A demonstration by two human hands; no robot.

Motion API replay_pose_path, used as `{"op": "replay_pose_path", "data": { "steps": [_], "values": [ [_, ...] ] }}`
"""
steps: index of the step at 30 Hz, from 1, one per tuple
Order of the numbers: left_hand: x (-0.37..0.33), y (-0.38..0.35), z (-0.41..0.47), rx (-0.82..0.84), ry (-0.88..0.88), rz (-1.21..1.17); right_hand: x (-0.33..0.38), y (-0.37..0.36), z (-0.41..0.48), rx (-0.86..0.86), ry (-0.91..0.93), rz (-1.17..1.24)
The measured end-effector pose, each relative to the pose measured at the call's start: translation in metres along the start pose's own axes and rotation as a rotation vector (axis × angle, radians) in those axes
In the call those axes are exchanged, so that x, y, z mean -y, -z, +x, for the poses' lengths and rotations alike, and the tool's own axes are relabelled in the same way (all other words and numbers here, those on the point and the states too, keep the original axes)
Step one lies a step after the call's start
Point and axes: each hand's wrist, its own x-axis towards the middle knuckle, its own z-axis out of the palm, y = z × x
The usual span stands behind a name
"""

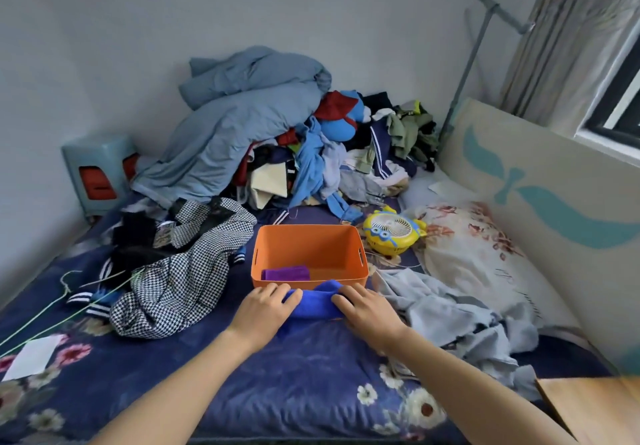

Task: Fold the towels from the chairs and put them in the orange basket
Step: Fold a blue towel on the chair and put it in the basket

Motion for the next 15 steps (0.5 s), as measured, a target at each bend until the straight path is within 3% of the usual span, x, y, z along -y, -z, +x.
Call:
{"op": "replay_pose_path", "data": {
  "steps": [7,15],
  "values": [
    [0.030,-0.035,0.050,0.022,0.033,0.005,-0.051,-0.043,0.037,0.023,0.011,0.084],
    [0.113,-0.100,0.110,0.037,0.062,-0.025,-0.097,-0.118,0.113,0.068,-0.082,0.125]
  ]
}}
